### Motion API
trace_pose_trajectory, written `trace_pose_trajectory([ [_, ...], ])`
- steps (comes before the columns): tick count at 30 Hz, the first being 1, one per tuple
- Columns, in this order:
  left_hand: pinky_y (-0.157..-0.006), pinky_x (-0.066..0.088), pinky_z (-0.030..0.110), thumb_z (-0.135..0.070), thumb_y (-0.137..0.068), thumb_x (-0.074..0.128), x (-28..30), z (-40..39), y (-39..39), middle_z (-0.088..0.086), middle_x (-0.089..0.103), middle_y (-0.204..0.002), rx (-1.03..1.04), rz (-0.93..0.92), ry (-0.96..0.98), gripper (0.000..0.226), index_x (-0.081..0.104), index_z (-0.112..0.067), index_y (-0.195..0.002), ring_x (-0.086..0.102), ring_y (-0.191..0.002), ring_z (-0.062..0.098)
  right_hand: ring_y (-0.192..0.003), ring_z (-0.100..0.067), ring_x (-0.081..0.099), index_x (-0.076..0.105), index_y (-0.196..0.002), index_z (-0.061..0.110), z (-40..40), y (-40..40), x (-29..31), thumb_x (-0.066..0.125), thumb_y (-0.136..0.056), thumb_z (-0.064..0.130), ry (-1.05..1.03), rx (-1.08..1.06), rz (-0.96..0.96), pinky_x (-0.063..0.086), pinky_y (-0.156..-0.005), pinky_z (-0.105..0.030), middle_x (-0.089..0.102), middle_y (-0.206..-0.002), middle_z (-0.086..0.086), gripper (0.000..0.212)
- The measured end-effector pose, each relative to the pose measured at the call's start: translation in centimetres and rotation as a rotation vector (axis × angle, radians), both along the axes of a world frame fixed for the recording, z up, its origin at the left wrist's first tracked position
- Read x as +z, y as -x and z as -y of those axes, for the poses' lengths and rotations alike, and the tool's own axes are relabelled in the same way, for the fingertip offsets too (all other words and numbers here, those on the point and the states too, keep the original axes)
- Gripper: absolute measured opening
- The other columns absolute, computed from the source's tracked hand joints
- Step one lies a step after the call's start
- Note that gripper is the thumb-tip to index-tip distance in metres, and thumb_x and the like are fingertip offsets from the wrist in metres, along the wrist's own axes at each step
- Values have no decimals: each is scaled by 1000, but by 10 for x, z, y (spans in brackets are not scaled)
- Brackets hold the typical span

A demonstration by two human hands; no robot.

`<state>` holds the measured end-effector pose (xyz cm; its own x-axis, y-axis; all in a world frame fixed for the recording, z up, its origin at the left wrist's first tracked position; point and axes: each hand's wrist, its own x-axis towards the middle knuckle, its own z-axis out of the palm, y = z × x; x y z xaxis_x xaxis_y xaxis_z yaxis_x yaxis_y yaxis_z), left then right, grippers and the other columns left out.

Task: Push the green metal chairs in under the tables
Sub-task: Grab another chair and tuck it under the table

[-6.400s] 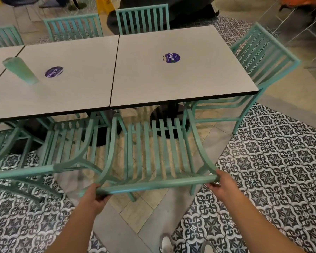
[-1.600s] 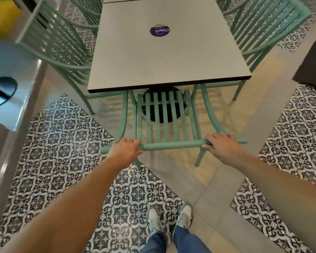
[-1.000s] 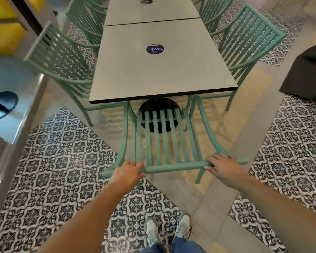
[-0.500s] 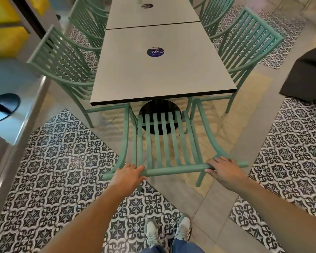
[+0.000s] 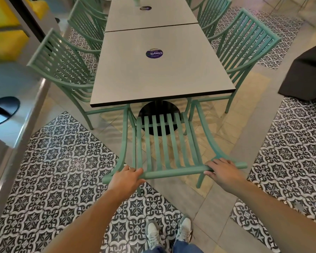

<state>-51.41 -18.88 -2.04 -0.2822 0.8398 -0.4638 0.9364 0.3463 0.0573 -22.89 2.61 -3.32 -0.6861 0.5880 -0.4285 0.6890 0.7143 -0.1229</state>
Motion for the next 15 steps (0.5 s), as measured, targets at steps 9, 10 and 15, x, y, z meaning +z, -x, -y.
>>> trace_pose_trajectory([
  [9, -88, 50, 36, -59, -97, 30, -6, 4, 7, -9, 60, -108, -9, 0, -15, 36, 44, -31, -115, 51, -109, 15, -118, -14, 42, 48, -125, 34, 5, 4, 1, 33, -98, 53, 13, -31, -13, 30, -99, -35, 53, -119, 12, 36],
  [10, -89, 50, 36, -59, -97, 29, -6, 4, 8, -9, 60, -108, -8, -1, -18, 36, 44, -31, -115, 51, -109, 14, -118, -14, 42, 48, -125, 34, 6, 4, 1, 33, -98, 52, 9, -29, -13, 30, -99, -35, 53, -119, 12, 36],
  [15, -89, 51, 36, -57, -97, 31, -5, 4, 5, -8, 59, -109, 3, -9, -32, 35, 44, -31, -116, 52, -109, 14, -119, -14, 42, 48, -126, 34, 5, 3, 1, 33, -98, 52, 10, -28, -15, 30, -101, -35, 52, -121, 12, 37],
])
